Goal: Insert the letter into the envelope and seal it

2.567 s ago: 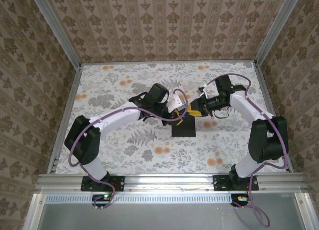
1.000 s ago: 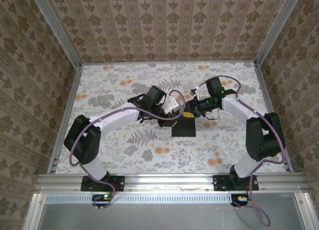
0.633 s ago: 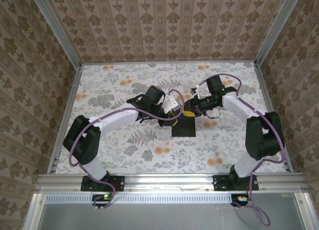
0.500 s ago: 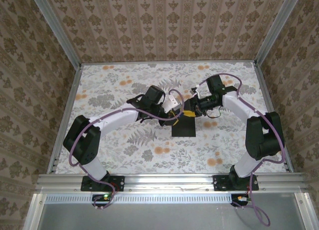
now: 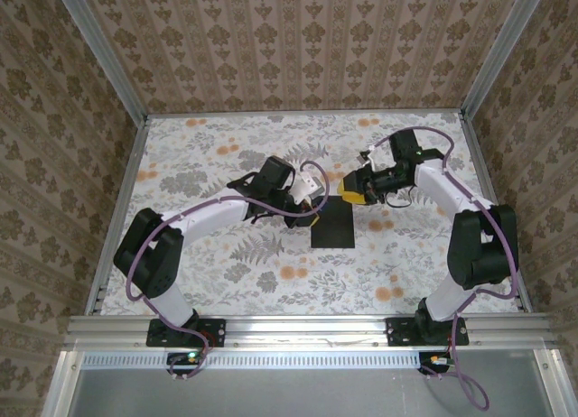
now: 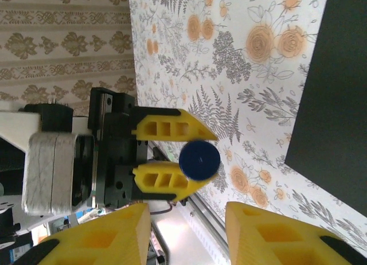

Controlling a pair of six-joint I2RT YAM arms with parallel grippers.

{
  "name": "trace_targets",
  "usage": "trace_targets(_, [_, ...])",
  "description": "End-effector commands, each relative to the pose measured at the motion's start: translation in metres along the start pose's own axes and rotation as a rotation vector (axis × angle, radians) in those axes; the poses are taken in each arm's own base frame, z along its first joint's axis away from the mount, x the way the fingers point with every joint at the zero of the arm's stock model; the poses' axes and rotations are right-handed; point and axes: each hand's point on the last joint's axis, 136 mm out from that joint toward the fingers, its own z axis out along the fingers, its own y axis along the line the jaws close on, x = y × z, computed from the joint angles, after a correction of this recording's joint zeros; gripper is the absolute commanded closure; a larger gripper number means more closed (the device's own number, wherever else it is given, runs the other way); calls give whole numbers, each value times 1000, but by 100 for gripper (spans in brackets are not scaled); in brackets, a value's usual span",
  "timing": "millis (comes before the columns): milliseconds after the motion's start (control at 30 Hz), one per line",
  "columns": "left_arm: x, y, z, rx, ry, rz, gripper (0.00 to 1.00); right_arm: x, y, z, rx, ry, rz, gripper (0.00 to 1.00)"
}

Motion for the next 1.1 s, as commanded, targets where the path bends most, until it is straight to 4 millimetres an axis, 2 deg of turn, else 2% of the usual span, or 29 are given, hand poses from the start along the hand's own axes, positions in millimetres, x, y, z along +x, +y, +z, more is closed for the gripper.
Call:
trace_targets(0, [-7,12,-17,-101,-10,-84,100,0,12,-16,5,-30,-37,57])
trace_targets(167, [6,45,-37,-302,33,-343,100,-9,8,-24,20,-88,-31,50])
trace_targets(233, [15,53,-45,-355,26,-428,100,-13,3,-26,55,-117,-32,45])
trace_targets(400, [38,76,-69,-497,35,-575,100,-23,-10,-34,168,-206,-51,17])
trace_targets(533, [58,97,-77,-549,63,-665,100,-34,-18,-46,259,-298,-75,0])
trace_targets(733, [88,129,-74,-602,91,-766,100,-35,-25,-51,298,-358,-78,0])
trace_targets(1067, [118,150,-55,-611,143,-842,100,-23,-42,-47,310,-336,-51,0])
